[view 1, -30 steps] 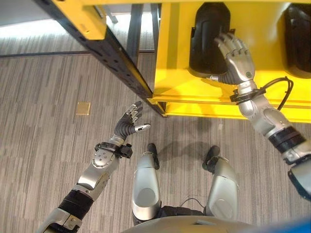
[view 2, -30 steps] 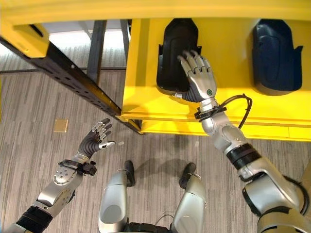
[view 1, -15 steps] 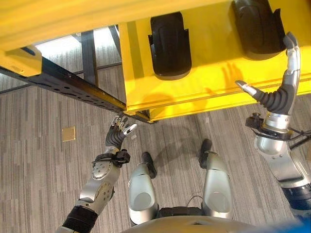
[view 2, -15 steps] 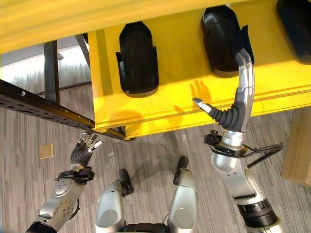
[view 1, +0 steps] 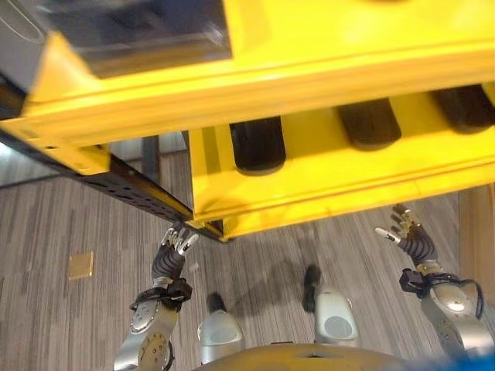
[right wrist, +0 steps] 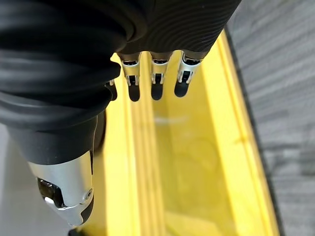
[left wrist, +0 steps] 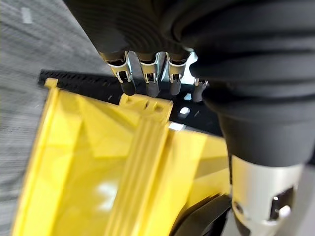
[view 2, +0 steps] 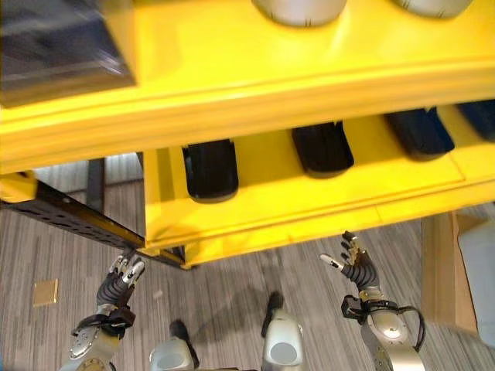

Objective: Move parts from the plastic box to the shelf.

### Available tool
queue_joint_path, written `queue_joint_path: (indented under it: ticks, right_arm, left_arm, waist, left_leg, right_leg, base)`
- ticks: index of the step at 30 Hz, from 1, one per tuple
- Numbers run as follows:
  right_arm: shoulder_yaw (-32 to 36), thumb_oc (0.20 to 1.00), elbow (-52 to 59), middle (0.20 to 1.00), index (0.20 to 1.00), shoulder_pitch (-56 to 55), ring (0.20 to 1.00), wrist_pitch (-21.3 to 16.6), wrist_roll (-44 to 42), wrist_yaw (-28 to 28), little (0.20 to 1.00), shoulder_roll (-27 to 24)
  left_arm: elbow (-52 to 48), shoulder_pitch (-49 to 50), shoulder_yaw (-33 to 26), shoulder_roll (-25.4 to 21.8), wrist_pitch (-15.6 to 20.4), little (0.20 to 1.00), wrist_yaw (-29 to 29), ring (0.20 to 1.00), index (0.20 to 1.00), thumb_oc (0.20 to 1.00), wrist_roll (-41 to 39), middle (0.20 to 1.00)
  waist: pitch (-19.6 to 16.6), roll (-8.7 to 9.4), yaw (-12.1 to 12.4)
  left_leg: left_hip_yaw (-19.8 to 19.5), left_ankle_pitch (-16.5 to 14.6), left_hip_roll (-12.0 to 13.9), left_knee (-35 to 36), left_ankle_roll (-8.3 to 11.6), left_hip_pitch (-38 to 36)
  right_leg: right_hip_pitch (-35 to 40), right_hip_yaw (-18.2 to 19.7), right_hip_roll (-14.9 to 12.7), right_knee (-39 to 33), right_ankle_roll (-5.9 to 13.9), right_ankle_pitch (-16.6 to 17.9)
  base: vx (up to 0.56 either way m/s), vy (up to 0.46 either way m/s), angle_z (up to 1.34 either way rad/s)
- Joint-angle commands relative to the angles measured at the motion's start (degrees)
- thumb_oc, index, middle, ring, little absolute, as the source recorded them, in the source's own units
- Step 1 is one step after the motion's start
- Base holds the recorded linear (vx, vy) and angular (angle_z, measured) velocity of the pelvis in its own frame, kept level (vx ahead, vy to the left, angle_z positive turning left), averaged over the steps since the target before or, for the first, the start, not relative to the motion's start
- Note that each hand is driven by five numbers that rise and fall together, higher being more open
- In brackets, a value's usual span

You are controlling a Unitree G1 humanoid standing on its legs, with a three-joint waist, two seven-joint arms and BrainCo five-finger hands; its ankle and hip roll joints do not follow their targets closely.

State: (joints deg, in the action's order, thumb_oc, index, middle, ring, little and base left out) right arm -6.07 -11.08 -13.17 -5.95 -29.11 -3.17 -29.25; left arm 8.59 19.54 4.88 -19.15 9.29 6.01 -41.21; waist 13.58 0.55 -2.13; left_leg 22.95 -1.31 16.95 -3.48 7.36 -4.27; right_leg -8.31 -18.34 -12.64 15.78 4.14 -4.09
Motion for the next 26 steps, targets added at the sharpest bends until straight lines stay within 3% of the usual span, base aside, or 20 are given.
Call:
queue_joint_path:
  ticks: [1, 3, 7, 13, 19, 26]
  right_arm:
    - [0.9, 1.0, 0.4, 1.0, 1.0, 2.5, 1.0, -0.82, -1.6, 2.15, 1.0, 2.08]
    - [0.33, 1.0, -7.58, 1.0, 1.0, 3.95, 1.0, 2.44, -8.71, 2.69, 1.0, 5.32]
    - [0.29, 1.0, -13.91, 1.0, 1.0, 5.53, 1.0, 4.46, -10.51, 6.84, 1.0, 7.66]
    - [-0.26, 1.0, -21.6, 1.0, 1.0, 7.47, 1.0, 6.06, -14.67, 5.96, 1.0, 10.24]
    - [1.22, 1.0, -23.04, 1.0, 1.0, 8.31, 1.0, 1.92, -13.43, 3.69, 1.0, 9.88]
    - [1.45, 1.0, -23.86, 1.0, 1.0, 9.63, 1.0, 1.7, -13.74, 1.16, 1.0, 9.25]
  left_arm:
    - [-0.05, 2.05, -3.37, -2.09, 3.09, 1.0, -3.91, 1.0, 1.0, 1.0, 2.71, 1.0]
    - [5.52, 1.94, -3.34, -1.08, 3.94, 1.0, -8.24, 1.0, 1.0, 1.0, 3.46, 1.0]
    - [8.34, 1.0, -2.85, -1.28, 3.25, 1.0, -9.02, 1.0, 1.0, 1.0, 2.8, 1.0]
    - [16.59, -0.68, -3.7, 0.23, 1.46, 1.0, -10.2, 1.0, 1.0, 1.0, -0.22, 1.0]
    - [16.43, -0.26, -3.41, -0.43, 4.44, 1.0, -12.94, 1.0, 1.0, 1.0, 3.98, 1.0]
    - [13.24, -0.38, -2.88, -1.92, 4.58, 1.0, -12.68, 1.0, 1.0, 1.0, 3.39, 1.0]
  waist:
    - [-0.01, 2.02, 1.56]
    - [-1.75, 1.97, 2.64]
    - [-2.6, 1.72, 3.35]
    - [-3.92, 1.44, 4.07]
    - [-4.49, 1.45, 4.43]
    - [-4.79, 1.29, 4.68]
  left_leg:
    - [1.08, 5.58, 5.18, -0.25, 1.72, 0.81]
    - [1.79, 6.24, 5.25, 1.8, 2.12, -1.17]
    - [2.31, 6.44, 4.61, 3.28, 2.27, -2.61]
    - [2.77, 6.5, 3.93, 4.16, 2.35, -3.59]
    - [3.23, 6.45, 4.02, 4.61, 2.49, -4.11]
    - [3.46, 6.33, 4.22, 4.57, 2.64, -4.2]
  right_leg:
    - [8.31, -2.31, -5.79, -7.37, 4.69, 3.09]
    - [11.07, -4.7, -7.6, -10.67, 6.34, 5.88]
    - [13.0, -6.3, -8.54, -13.9, 7.64, 8.63]
    - [14.45, -7.71, -8.47, -14.79, 8.14, 9.18]
    - [15.23, -8.33, -8.15, -15.23, 8.25, 8.81]
    - [15.57, -8.71, -8.11, -15.66, 8.4, 8.86]
  base:
    - [0.04, 0.018, 0.14]
    - [0.06, 0.029, 0.13]
    - [0.04, 0.024, 0.07]
    - [0.03, 0.009, 0.05]
    - [0.01, -0.002, 0.03]
    - [0.0, 0.0, 0.0]
